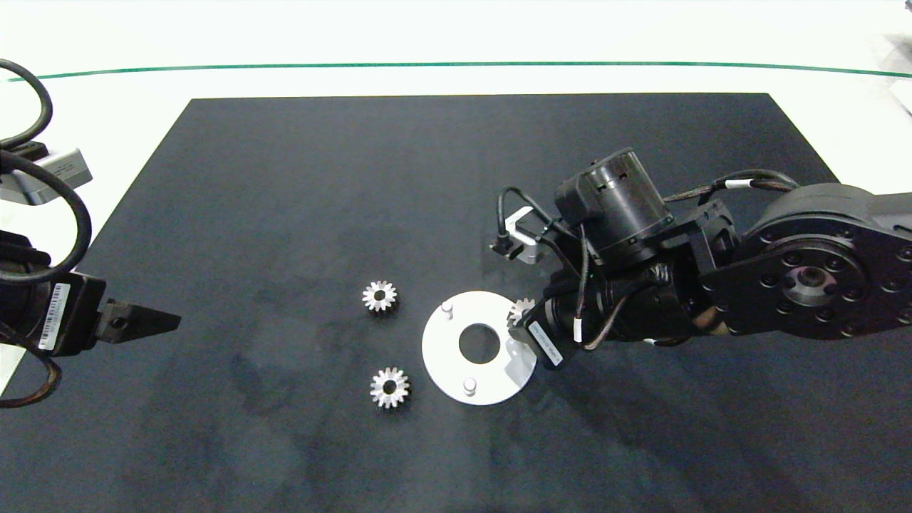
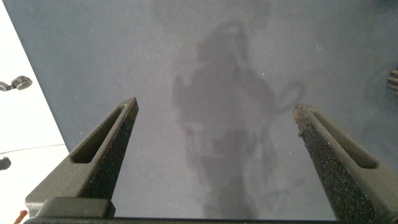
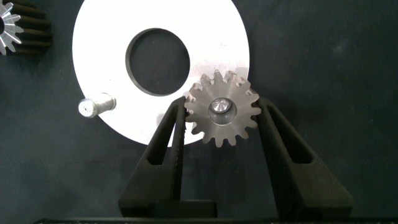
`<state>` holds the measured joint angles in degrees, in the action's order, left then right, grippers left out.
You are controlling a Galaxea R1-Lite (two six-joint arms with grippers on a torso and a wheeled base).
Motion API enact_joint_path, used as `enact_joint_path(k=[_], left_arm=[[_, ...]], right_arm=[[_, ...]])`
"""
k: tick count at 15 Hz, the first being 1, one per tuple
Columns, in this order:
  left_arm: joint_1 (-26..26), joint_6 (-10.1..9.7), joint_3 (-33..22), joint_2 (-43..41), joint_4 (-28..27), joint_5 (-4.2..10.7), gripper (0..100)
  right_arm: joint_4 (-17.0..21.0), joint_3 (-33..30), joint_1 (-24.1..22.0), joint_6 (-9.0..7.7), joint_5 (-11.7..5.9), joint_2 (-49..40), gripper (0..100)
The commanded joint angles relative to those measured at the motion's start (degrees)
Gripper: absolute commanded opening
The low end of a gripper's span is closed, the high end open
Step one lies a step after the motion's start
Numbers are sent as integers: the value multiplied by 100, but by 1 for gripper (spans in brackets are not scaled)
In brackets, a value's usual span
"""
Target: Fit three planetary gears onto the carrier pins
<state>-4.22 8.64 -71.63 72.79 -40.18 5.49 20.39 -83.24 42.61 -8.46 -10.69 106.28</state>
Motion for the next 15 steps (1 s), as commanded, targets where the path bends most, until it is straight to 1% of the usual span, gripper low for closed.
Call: enact_joint_path(k=[1,2,3,11,13,15], left_arm=[[0,6,0,-2,-25,14,100],[0,6,9,-2,-25,14,100],[0,6,9,7,-25,5,100],[9,6,0,7,-25,5,100],[0,-3,0,7,-16,5,100],[-141,-29,9,25,-16,5,100]], right_arm=[[8,88,-7,-24,-47,-55,22],[8,88,-7,-24,-47,-63,22],[8,88,-7,-24,-47,-63,100],[8,88,-24,-15,-47,-195,100],[26,159,-103,-7,-135,-626,100],[44,475,-385,-15,-258,-1188,100]])
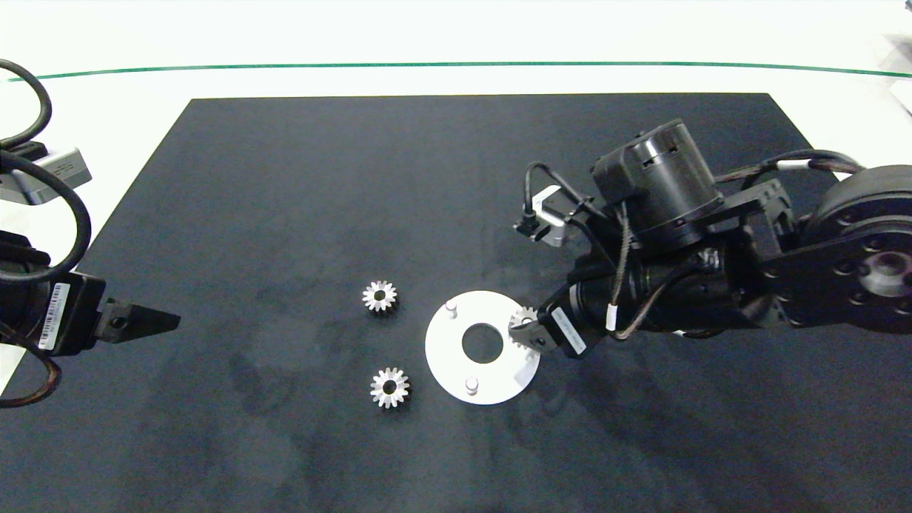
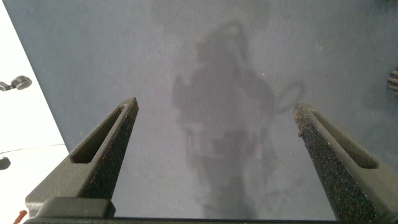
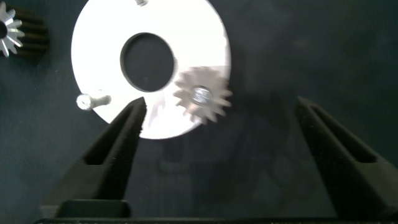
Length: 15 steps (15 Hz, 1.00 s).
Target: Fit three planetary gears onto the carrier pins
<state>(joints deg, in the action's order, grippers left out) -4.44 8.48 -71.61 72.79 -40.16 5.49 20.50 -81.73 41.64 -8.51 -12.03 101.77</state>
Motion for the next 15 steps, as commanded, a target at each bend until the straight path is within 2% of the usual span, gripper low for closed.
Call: enact_joint_path(k=[1,3,4,5,6,7,8,10,11,12,13,15], left_arm=[[-198,-31,24,33,-19,-4,100],[-462,-75,86,60,-19,-30,100],[-637,-242,156,113,-1,-30,100],[-936,-558,200,121,34,-30,100],[-1490,-857,217,121,122,-12,100],[-2008,-963,209,113,307,40,100],[-2342,-954,209,121,421,119,100],[-3186,-945,173,297,491,743,100],[-3362,-954,156,534,623,990,100],[-3441,-936,147,754,860,1174,100],[-3467,-875,130,921,1150,1192,100],[-3485,-523,6,1158,1458,1192,100]], right_arm=[[33,570,-499,-2,-159,-1062,100],[33,1300,-939,-2,-168,-2003,100],[41,1616,-1202,-2,-185,-2495,100],[41,1844,-1510,-10,-203,-2935,100],[59,2011,-1835,-37,-203,-3365,100],[76,2108,-2081,-37,-203,-3655,100],[103,2187,-2248,-37,-203,-3849,100],[156,2381,-2512,-37,-203,-4253,100],[156,2486,-2565,-37,-203,-4420,100],[156,2583,-2582,-37,-203,-4569,100],[147,2574,-2582,-54,-212,-4622,100],[156,2504,-2600,-98,-203,-4666,100]])
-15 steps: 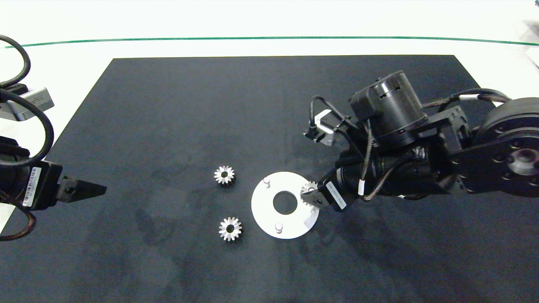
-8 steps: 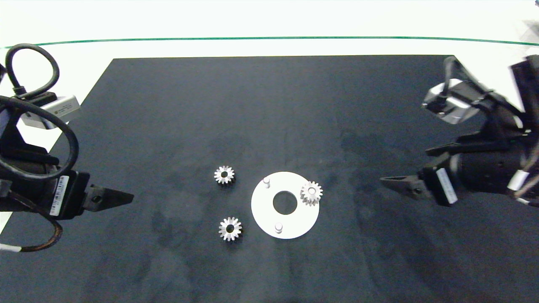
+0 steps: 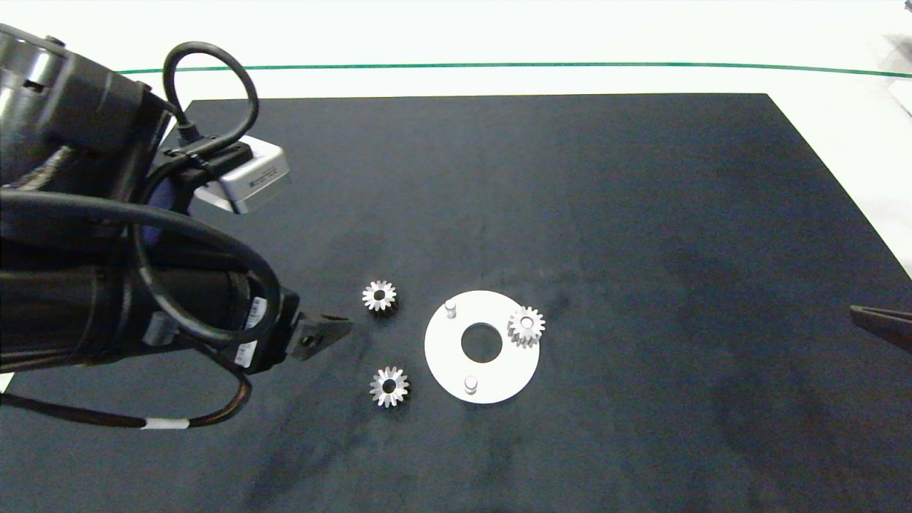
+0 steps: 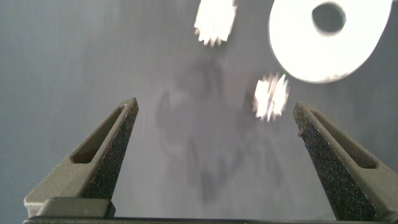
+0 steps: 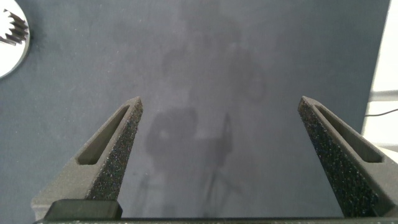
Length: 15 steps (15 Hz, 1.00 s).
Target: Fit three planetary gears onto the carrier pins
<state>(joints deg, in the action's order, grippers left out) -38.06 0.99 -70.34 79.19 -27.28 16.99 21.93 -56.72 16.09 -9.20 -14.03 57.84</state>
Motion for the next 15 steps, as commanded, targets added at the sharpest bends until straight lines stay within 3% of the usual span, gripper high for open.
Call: enact_joint_path(k=[1,5,7,10,15], left_arm=[[-149,253,-279,677,197,41,100],[-237,253,-823,1353,74,41,100],[-246,209,-832,1318,-497,41,100],[-448,-2,-709,1266,-664,-3,100],[-1151,-125,-261,896,-664,-3,100]], right_arm=[[22,12,-62,-46,-3,-309,100],[39,91,-27,-73,6,-353,100],[31,100,-27,-117,23,-353,100],[31,118,-27,-117,23,-353,100],[31,118,-27,-117,32,-362,100]])
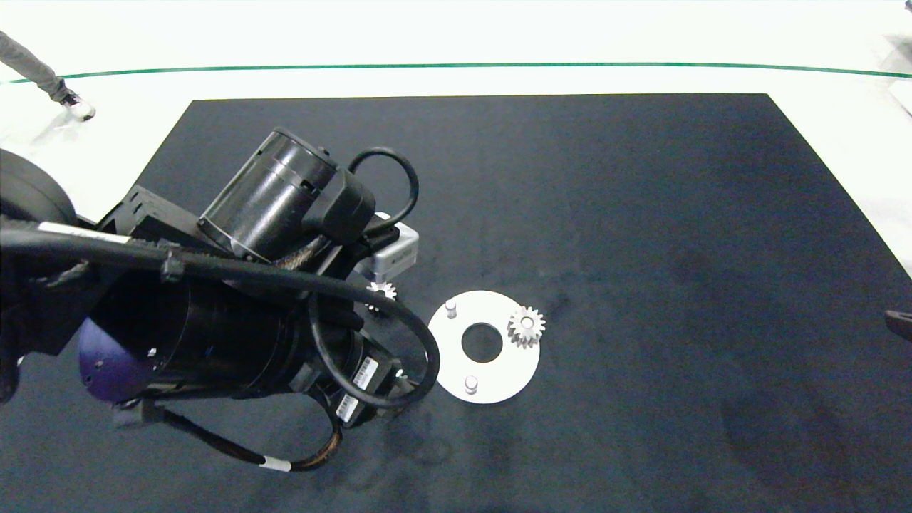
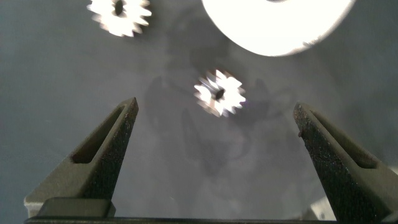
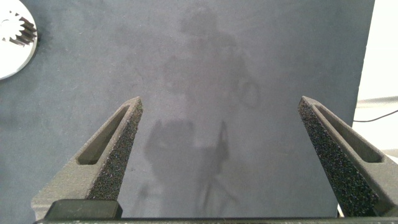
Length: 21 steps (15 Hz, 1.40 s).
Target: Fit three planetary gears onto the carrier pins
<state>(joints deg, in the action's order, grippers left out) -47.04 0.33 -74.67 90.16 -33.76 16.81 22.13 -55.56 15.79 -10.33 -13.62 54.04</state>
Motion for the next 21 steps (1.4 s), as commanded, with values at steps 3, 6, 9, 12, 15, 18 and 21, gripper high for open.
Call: enact_joint_path(k=[3,6,9,12,15,18,21], left_arm=[[-279,-103,409,-166,-8,6,100],[-209,-94,471,45,168,6,100],[-209,-59,813,142,809,-108,100],[-182,-15,1033,265,994,-134,100],[29,160,1227,353,1345,-134,100],[178,354,1420,432,1750,-152,100],[204,363,1437,555,1820,-152,100]], right_arm=[[11,2,3,-22,-9,-16,100],[11,28,3,-66,-1,-16,100],[2,63,3,-75,-1,1,100],[11,72,3,-92,-1,1,100],[2,107,12,-101,-1,10,100],[2,107,12,-101,-1,-8,100],[2,107,12,-101,-1,1,100]])
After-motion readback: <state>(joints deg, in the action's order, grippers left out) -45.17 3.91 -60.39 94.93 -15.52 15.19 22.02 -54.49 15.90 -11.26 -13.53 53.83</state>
